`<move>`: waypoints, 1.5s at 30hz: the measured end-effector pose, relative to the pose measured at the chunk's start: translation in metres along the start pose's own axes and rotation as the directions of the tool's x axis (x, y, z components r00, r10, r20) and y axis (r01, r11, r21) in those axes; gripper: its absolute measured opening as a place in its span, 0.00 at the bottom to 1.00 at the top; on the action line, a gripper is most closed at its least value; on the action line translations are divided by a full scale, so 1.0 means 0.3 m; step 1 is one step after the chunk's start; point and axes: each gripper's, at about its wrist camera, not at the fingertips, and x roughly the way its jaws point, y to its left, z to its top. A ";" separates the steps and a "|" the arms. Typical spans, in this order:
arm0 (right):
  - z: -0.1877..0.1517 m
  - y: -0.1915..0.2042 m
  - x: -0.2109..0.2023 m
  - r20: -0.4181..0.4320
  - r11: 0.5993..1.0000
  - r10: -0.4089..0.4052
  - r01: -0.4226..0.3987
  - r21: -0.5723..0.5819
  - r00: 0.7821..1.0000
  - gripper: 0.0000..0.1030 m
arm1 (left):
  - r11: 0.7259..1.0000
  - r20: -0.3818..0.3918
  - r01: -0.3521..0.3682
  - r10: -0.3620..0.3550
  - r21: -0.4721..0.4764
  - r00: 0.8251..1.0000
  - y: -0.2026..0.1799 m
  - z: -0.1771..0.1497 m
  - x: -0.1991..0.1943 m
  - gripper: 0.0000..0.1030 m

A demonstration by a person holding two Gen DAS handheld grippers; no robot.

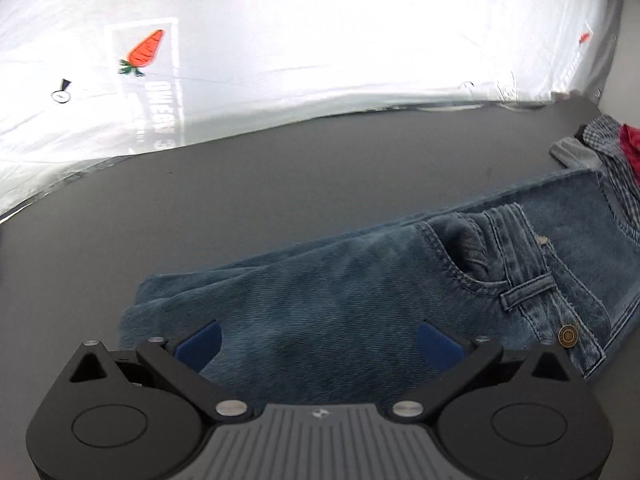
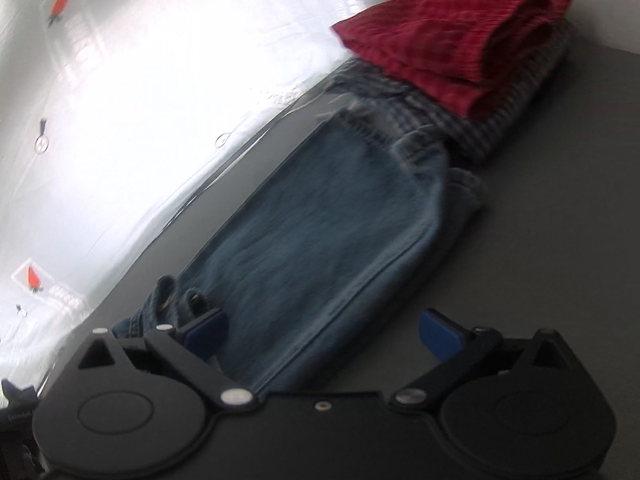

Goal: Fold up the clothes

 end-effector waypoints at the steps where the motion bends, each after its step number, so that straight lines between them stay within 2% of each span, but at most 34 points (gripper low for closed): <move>1: 0.002 -0.030 -0.006 0.035 1.000 -0.022 0.022 0.022 0.999 1.00 | 1.000 -0.034 0.017 -0.017 0.007 0.999 -0.023 -0.002 0.036 1.00; 3: 0.013 -0.083 -0.003 0.081 0.996 -0.068 0.063 0.061 0.994 1.00 | 0.999 -0.068 0.027 -0.025 0.034 0.997 -0.071 -0.016 0.091 1.00; 8: 0.043 -0.141 0.047 0.115 0.998 -0.053 0.050 0.035 0.992 1.00 | 1.000 -0.004 0.020 -0.020 0.017 1.000 -0.091 -0.056 0.093 1.00; 12: 0.074 -0.146 0.097 0.135 0.998 -0.060 0.056 0.031 0.989 1.00 | 0.999 -0.014 0.035 -0.036 -0.035 0.999 -0.077 -0.061 0.087 1.00; 15: 0.103 -0.160 0.113 0.137 0.995 -0.013 0.000 0.098 0.990 1.00 | 0.999 -0.001 0.024 -0.025 -0.027 1.000 -0.080 -0.067 0.082 1.00; 18: 0.121 -0.182 0.133 0.130 0.980 0.074 -0.096 0.174 0.989 1.00 | 0.999 0.011 0.035 -0.035 -0.023 0.999 -0.073 -0.073 0.082 1.00; 22: 0.144 -0.211 0.159 0.130 0.936 0.191 -0.221 0.273 0.973 1.00 | 0.999 -0.014 0.039 -0.039 -0.026 0.999 -0.069 -0.059 0.088 1.00; 26: 0.156 -0.218 0.174 0.136 0.910 0.248 -0.279 0.308 0.959 1.00 | 1.000 -0.041 0.020 -0.021 -0.018 0.999 -0.080 -0.044 0.090 1.00; 28: 0.166 -0.208 0.182 0.116 0.915 0.242 -0.266 0.302 0.963 1.00 | 1.000 -0.039 0.016 -0.016 -0.010 0.999 -0.083 -0.044 0.090 1.00; 31: 0.181 -0.147 0.205 0.078 0.957 0.191 -0.203 0.205 0.978 1.00 | 1.000 -0.009 0.010 -0.010 0.027 1.000 -0.094 -0.056 0.088 1.00; 34: 0.197 -0.088 0.234 0.054 0.977 0.158 -0.164 0.133 0.986 1.00 | 0.995 0.034 0.006 -0.009 0.099 0.999 -0.107 -0.071 0.084 1.00; 36: 0.210 -0.076 0.258 0.055 0.970 0.191 -0.197 0.142 0.980 0.98 | 0.995 0.018 0.019 -0.021 0.103 1.000 -0.100 -0.064 0.089 1.00; 37: 0.215 -0.083 0.266 0.066 0.956 0.222 -0.231 0.182 0.973 0.96 | 0.996 0.000 0.031 -0.031 0.083 1.000 -0.091 -0.058 0.093 1.00; 39: 0.224 -0.101 0.285 0.090 0.919 0.281 -0.295 0.260 0.955 0.95 | 0.998 -0.037 0.054 -0.053 0.027 0.998 -0.069 -0.045 0.103 1.00; 41: 0.232 -0.121 0.305 0.113 0.877 0.332 -0.351 0.329 0.936 0.93 | 0.998 -0.042 0.059 -0.058 0.020 0.997 -0.070 -0.042 0.107 1.00; 42: 0.238 -0.119 0.311 0.107 0.878 0.332 -0.349 0.327 0.937 0.91 | 0.998 -0.040 0.058 -0.057 0.022 0.998 -0.072 -0.043 0.108 1.00; 44: 0.250 -0.106 0.322 0.086 0.897 0.302 -0.314 0.313 0.949 0.72 | 0.998 -0.036 0.056 -0.055 0.024 0.998 -0.074 -0.045 0.107 1.00; 45: 0.256 -0.091 0.324 0.054 0.926 0.235 -0.240 0.292 0.971 0.44 | 0.998 -0.035 0.056 -0.055 0.026 0.998 -0.076 -0.045 0.108 1.00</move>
